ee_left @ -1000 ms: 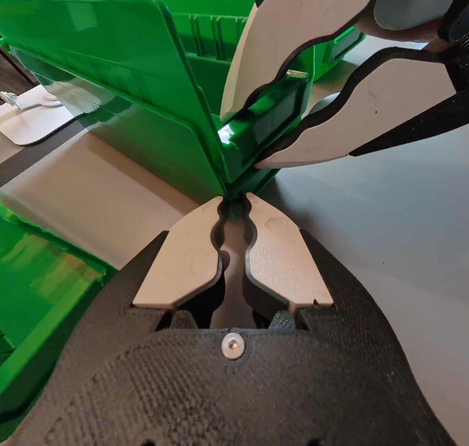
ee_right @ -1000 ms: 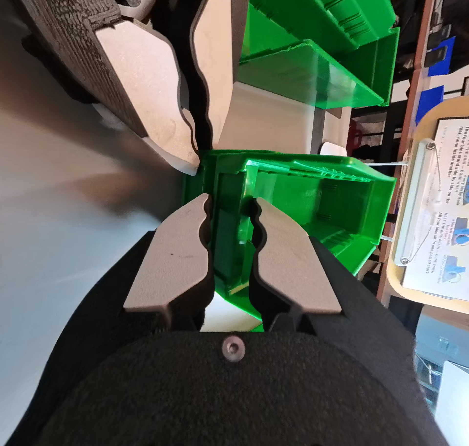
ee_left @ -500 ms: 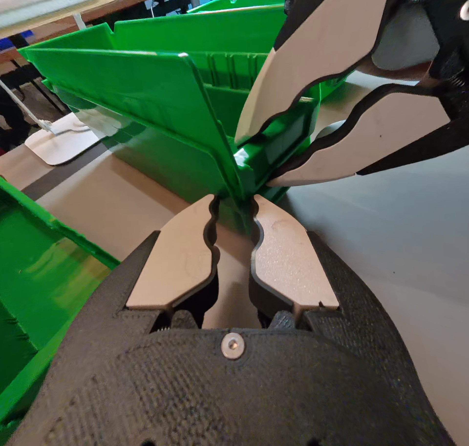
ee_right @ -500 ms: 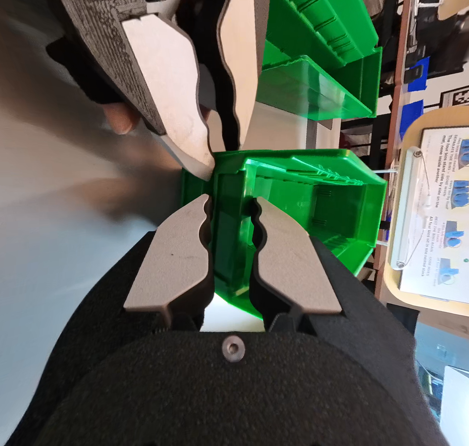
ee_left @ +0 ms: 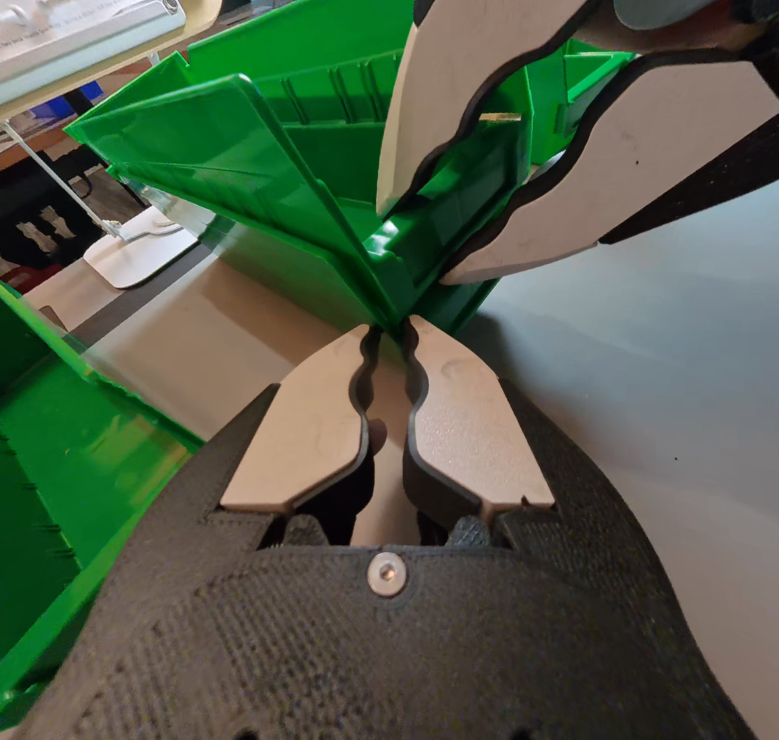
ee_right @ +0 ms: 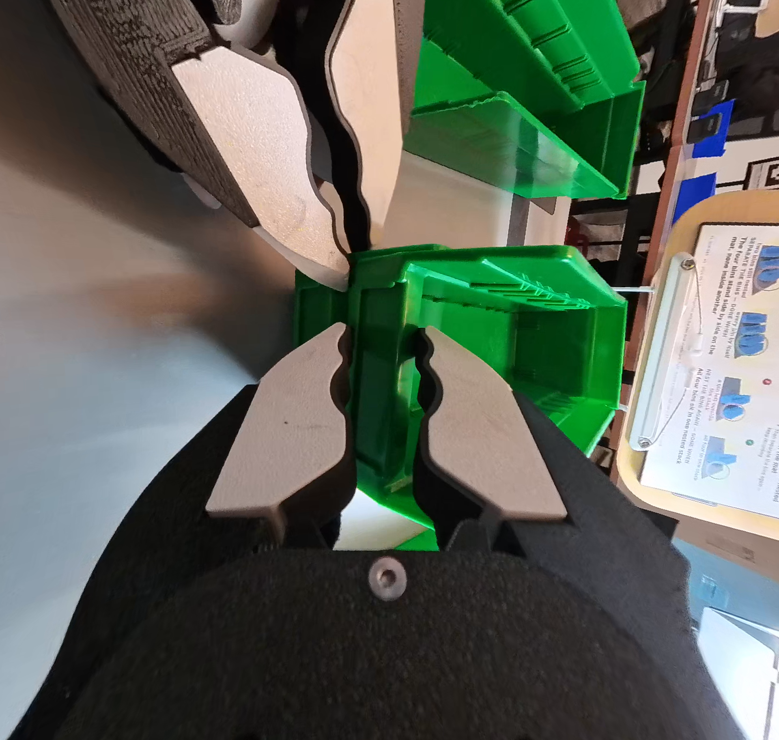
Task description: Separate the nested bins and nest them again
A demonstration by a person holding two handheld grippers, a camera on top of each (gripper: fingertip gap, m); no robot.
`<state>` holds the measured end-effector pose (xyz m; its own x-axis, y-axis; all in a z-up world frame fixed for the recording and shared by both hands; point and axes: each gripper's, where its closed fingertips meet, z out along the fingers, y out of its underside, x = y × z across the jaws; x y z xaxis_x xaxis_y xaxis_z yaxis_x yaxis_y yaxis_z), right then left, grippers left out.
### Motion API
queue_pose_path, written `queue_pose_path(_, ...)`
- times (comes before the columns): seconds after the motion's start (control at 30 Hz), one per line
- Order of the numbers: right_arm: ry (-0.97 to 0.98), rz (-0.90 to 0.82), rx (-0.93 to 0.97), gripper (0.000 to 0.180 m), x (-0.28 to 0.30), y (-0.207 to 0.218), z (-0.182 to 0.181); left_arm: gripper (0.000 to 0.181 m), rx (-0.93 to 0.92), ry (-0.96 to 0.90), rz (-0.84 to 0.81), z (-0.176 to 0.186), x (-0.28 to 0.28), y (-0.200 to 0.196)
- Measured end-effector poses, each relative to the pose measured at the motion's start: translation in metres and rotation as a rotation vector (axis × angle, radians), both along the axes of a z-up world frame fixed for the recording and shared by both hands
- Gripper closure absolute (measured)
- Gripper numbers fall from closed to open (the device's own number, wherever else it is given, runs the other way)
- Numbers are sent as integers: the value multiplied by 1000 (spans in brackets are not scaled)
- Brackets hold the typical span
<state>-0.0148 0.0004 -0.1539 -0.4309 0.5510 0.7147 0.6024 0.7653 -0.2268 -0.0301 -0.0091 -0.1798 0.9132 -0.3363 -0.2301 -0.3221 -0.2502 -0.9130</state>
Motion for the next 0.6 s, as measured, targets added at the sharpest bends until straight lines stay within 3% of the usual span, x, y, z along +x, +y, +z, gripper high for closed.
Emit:
queue_pose_path(0.27,-20,-2,-6,151,-1,1,15,172,48,-9,4,10,0,0)
queue_pose_path(0.6,73,11,46,150,-5,-5,-7,169,-44,-18,5,-3,-6,-2)
